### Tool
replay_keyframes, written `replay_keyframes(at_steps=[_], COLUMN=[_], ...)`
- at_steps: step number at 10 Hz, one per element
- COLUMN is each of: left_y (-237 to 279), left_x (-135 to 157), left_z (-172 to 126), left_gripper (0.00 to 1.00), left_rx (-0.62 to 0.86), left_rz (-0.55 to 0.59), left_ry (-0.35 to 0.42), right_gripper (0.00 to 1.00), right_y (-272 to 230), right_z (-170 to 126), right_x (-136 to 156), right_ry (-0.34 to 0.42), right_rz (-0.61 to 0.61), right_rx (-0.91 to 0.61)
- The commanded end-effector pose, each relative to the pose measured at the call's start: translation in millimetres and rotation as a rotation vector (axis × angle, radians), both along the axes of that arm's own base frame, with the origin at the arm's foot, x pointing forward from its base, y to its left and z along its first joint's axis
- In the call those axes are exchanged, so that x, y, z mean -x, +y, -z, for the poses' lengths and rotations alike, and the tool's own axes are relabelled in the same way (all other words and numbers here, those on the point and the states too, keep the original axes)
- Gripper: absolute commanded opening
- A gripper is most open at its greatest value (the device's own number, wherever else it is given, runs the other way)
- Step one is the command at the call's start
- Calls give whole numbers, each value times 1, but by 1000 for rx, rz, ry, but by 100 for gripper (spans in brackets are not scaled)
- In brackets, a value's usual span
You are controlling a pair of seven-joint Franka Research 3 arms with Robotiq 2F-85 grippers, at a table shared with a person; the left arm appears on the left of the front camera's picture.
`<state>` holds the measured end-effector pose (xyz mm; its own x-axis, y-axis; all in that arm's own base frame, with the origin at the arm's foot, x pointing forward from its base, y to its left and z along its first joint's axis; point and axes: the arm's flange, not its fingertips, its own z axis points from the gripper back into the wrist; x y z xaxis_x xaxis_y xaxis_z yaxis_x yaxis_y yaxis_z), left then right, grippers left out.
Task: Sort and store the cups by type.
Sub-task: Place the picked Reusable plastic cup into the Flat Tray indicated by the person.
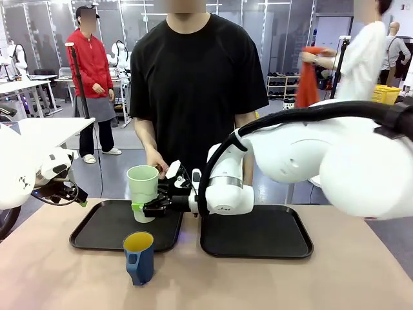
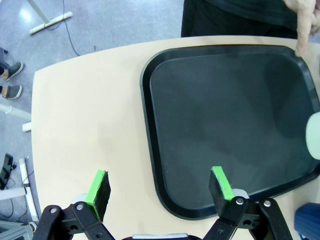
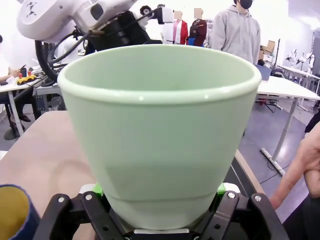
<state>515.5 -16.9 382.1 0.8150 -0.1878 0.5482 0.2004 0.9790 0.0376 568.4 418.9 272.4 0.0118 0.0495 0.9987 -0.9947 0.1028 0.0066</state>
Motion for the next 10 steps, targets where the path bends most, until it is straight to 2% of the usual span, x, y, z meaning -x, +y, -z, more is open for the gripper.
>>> replay_keyframes(at_steps=[1, 7, 10], left_y=[0, 0, 0], left_x=[0, 0, 0], left_z=[-1, -1, -1], left_gripper=[100, 100, 100], left_rx=[0, 0, 0], left_rz=[0, 0, 0], left_ry=[-1, -1, -1], right_gripper=[83, 83, 83], right_y=[18, 31, 32], right_z=[11, 47, 52], right_x=[-15, -32, -33], right_ry=[-13, -78, -55], right_rz=[43, 92, 97], right_rx=[6, 48, 60])
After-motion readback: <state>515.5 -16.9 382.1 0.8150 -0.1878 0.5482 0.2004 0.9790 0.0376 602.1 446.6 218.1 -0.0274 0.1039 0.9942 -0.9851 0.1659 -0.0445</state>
